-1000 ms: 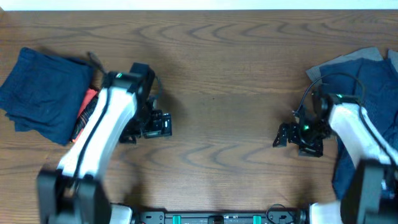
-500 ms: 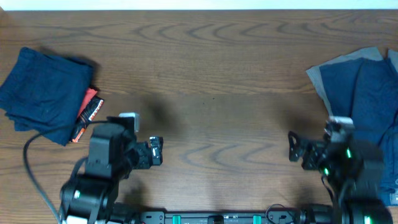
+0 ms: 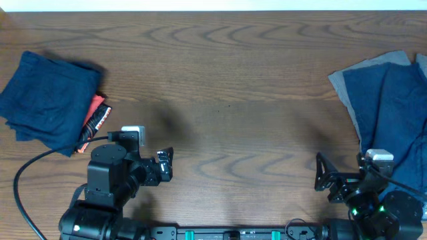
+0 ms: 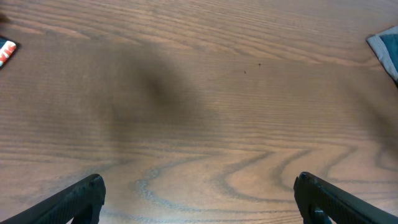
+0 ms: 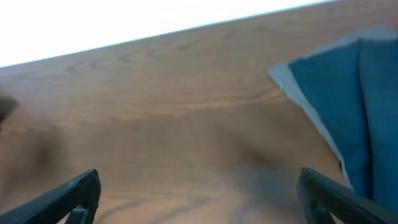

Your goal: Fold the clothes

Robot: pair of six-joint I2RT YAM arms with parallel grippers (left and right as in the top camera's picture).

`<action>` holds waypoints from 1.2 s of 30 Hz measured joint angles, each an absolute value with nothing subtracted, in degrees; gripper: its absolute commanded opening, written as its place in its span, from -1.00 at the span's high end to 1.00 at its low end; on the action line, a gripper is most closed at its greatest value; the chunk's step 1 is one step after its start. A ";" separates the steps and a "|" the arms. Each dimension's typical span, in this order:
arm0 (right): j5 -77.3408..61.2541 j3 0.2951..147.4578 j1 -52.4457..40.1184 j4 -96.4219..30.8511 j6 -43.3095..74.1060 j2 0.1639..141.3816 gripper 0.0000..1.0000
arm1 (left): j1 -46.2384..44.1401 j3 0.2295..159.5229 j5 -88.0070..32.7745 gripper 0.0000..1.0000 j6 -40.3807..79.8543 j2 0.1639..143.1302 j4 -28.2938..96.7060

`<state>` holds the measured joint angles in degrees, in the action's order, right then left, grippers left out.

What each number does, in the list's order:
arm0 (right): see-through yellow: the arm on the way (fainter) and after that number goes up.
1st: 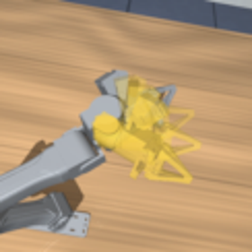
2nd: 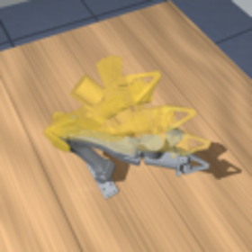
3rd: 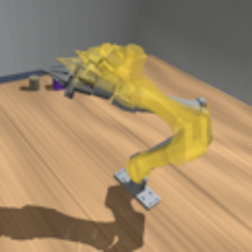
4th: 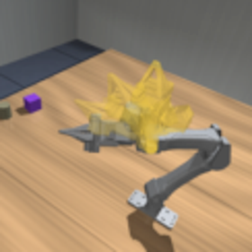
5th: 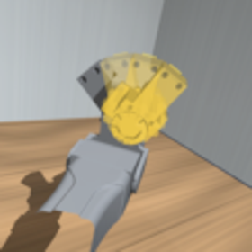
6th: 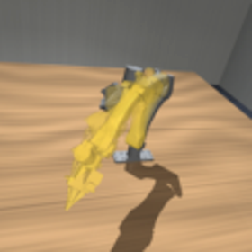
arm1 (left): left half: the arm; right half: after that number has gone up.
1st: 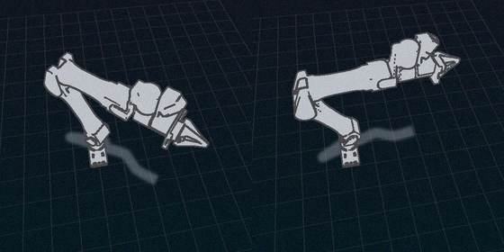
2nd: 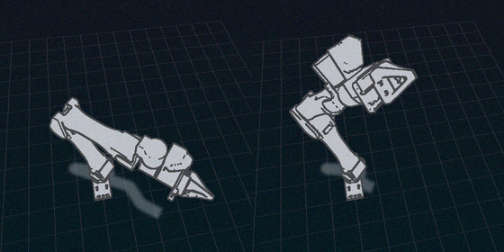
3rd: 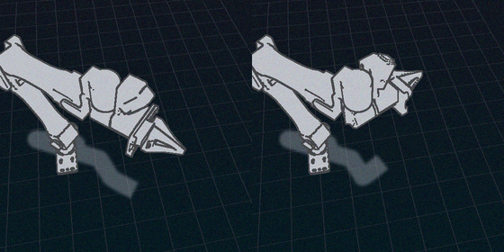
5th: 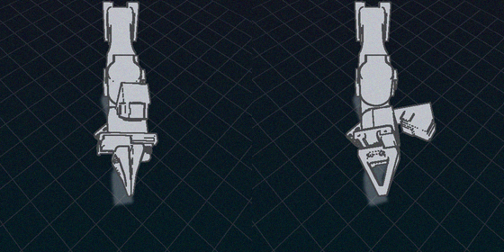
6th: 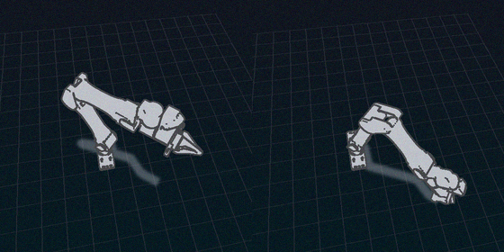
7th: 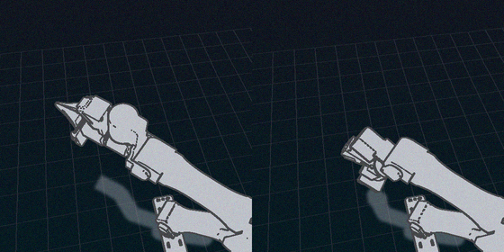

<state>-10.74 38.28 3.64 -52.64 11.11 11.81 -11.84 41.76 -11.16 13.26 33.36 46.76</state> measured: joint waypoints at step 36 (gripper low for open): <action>-11.94 10.26 -0.34 -9.65 -4.80 0.69 -0.99 | -11.84 41.67 -11.16 -0.96 13.26 33.39 46.63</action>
